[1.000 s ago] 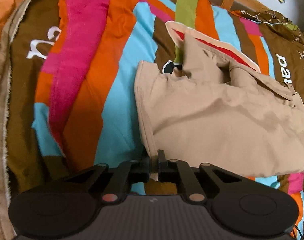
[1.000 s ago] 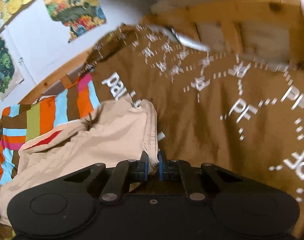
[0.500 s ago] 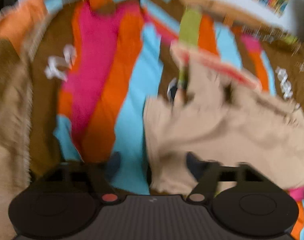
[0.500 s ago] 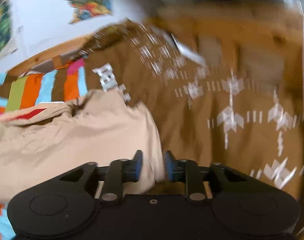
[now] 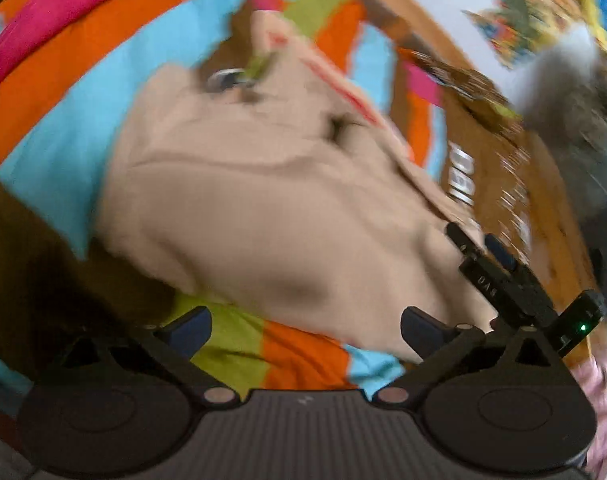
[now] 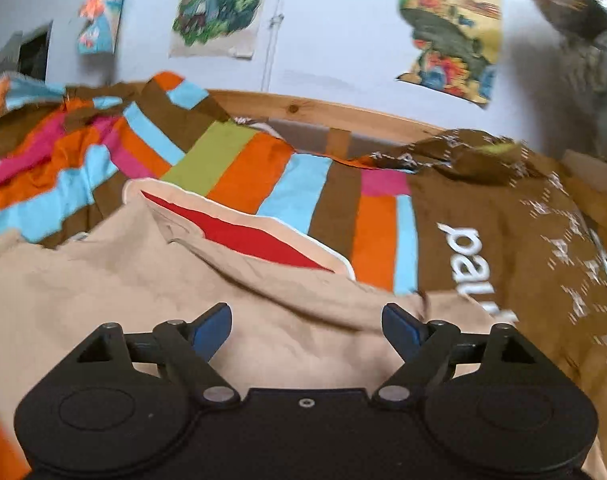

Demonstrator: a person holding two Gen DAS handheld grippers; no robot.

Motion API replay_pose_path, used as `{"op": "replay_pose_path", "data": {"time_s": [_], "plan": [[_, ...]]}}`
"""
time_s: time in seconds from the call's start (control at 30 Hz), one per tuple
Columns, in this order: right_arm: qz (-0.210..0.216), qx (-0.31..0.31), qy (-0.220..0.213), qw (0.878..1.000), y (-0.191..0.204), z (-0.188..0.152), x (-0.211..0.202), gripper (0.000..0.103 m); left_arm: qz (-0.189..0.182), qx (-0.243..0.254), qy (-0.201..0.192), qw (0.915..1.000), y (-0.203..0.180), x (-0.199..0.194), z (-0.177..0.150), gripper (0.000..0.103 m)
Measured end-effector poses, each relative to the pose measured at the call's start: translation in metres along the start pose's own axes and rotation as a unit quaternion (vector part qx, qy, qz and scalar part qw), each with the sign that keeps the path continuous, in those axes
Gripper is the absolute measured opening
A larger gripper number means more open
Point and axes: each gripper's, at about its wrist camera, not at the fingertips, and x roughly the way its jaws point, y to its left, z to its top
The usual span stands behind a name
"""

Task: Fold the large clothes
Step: 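Open both tools and withdraw from the folded jacket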

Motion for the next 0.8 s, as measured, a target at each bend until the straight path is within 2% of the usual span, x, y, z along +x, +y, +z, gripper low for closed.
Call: {"op": "replay_pose_path", "data": {"time_s": [0.1,0.2,0.33,0.43,0.57,0.63,0.8], "plan": [[-0.015,-0.005,0.027,1.000,0.006,-0.002,0.036,0.081,-0.004,-0.020,0.002,0.9998,0.009,0.010,0.003,0.102],[-0.018,-0.010,0.047,0.999,0.013,-0.021,0.050,0.081,0.002,-0.007,0.004,1.0000,0.008,0.021,0.004,0.102],[-0.043,-0.044,0.020,0.998,0.033,-0.051,0.049,0.081,0.014,0.012,0.009,0.9998,0.001,0.033,0.001,0.102],[-0.050,-0.055,0.019,0.997,0.038,-0.051,0.048,0.082,0.018,0.004,0.011,0.9998,0.004,0.030,0.000,0.102],[-0.033,-0.037,0.009,0.999,0.028,-0.039,0.016,0.078,0.009,-0.019,0.008,0.9997,0.013,0.023,-0.001,0.102],[-0.043,-0.049,0.000,0.998,0.029,-0.038,-0.016,0.080,0.005,-0.026,0.002,0.9996,0.016,0.019,-0.001,0.102],[-0.074,-0.047,0.017,0.996,0.032,-0.057,-0.078,0.086,0.014,-0.040,-0.007,0.9991,0.018,0.022,0.002,0.102]]}}
